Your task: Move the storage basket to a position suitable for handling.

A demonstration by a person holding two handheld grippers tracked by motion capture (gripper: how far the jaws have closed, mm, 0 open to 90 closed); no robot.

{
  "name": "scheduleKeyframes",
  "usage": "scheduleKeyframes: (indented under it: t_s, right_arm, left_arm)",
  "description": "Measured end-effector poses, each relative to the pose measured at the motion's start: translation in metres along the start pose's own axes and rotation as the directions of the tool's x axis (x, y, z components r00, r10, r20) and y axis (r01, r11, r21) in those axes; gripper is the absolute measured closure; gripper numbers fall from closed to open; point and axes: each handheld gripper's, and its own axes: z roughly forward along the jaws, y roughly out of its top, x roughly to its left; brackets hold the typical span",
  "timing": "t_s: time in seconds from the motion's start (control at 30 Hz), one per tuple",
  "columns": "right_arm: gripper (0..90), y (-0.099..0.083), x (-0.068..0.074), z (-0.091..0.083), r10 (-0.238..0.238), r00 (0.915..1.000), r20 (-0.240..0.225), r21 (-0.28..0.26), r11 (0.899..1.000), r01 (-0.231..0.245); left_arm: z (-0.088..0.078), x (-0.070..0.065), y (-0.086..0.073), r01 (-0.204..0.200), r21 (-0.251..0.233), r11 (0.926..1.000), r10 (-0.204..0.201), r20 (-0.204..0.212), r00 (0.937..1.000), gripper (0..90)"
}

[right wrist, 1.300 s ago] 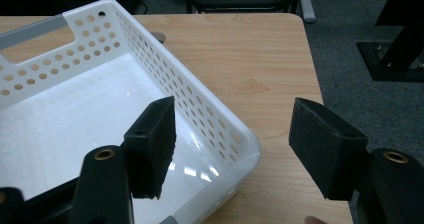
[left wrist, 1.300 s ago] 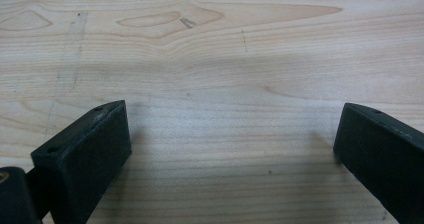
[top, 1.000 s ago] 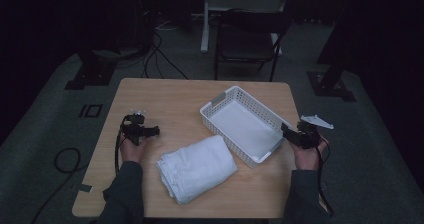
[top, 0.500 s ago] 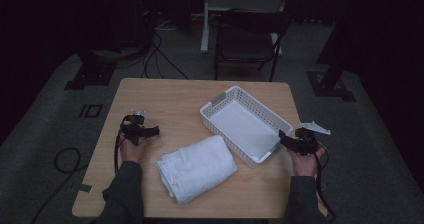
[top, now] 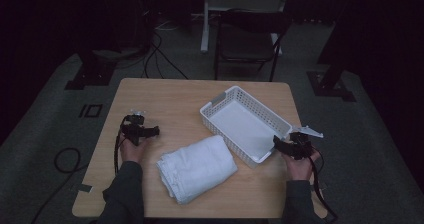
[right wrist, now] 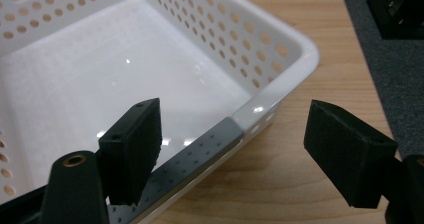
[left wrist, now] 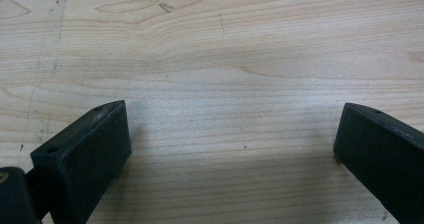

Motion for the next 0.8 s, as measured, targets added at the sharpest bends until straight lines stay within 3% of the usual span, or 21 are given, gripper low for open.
scheduleKeyframes:
  t_s: [0.27,0.5,0.8]
  right_arm:
    - [25.4,-0.003,0.004,0.005,0.011,0.9999,-0.013,0.027,1.0,-0.01]
    - [37.0,-0.004,0.008,0.01,0.021,0.9983,-0.055,0.035,0.999,-0.019]
    - [43.0,0.0,0.008,0.018,0.025,0.9992,-0.031,0.051,0.998,-0.023]
  left_arm:
    - [0.0,-0.001,0.0,0.001,-0.004,1.0,-0.001,-0.001,1.0,1.4]
    - [0.001,-0.001,0.0,-0.001,-0.005,1.0,0.001,-0.001,1.0,1.4]
    - [0.001,0.0,0.0,-0.015,-0.012,0.9998,0.016,0.012,0.9998,1.4]
